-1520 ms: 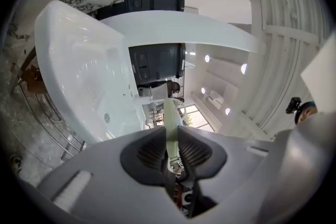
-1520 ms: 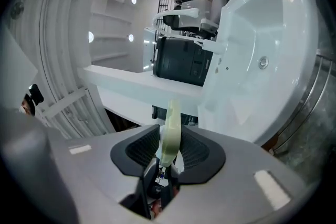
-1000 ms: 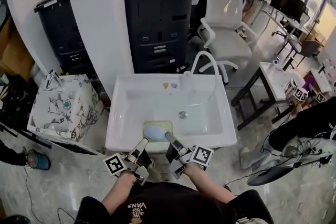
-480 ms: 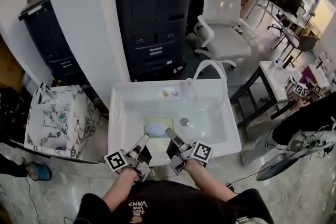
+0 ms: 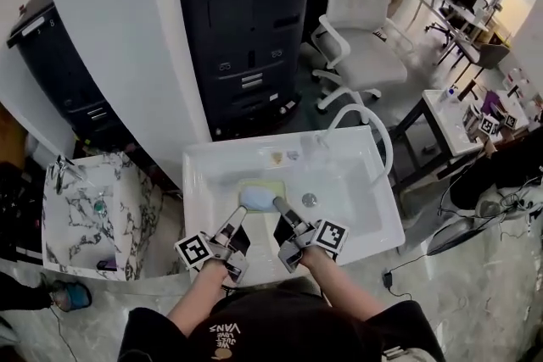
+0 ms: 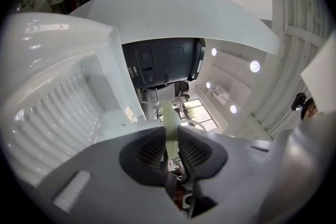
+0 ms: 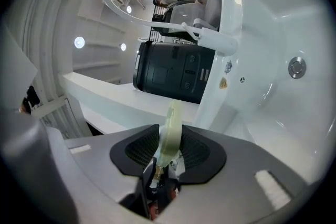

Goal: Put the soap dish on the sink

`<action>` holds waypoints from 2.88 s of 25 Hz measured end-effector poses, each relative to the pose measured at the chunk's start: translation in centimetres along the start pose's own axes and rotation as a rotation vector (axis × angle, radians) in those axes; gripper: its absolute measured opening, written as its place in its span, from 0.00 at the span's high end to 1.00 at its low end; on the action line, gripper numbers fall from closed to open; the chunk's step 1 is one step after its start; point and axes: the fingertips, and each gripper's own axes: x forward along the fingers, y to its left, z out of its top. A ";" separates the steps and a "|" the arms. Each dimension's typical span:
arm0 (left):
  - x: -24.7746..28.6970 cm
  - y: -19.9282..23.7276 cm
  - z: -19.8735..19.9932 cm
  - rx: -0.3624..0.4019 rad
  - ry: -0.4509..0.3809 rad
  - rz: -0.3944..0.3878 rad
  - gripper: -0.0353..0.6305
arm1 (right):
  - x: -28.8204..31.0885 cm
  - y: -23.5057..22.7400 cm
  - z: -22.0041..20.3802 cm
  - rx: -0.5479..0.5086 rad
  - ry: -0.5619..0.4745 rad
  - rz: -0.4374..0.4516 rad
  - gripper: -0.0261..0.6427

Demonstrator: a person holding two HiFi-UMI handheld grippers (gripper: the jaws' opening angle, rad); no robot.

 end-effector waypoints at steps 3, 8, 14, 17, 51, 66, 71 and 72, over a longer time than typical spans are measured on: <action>0.7 1.3 0.8 -0.030 -0.002 0.006 0.77 | 1.2 -1.2 0.2 -0.004 -0.001 -0.029 0.81; 1.5 4.2 1.8 -0.036 -0.011 0.050 0.77 | 2.9 -3.7 0.4 0.024 0.008 -0.063 0.81; 3.3 7.4 2.9 -0.031 -0.042 0.088 0.77 | 5.9 -6.0 0.9 0.087 0.027 -0.022 0.80; 4.0 9.1 3.2 -0.045 -0.069 0.120 0.77 | 6.9 -7.6 1.4 0.090 0.051 -0.036 0.80; 8.4 16.0 5.6 -0.141 -0.341 0.277 0.77 | 9.3 -13.9 4.0 -0.061 0.268 -0.149 0.75; 8.5 16.5 6.0 -0.115 -0.355 0.309 0.77 | 8.4 -13.4 2.3 -0.194 0.315 -0.179 0.76; 8.5 16.8 5.9 -0.104 -0.350 0.324 0.77 | 8.3 -14.1 2.6 -0.220 0.302 -0.189 0.85; 8.6 16.8 6.0 -0.104 -0.349 0.321 0.77 | 8.4 -14.1 2.7 -0.224 0.300 -0.193 0.86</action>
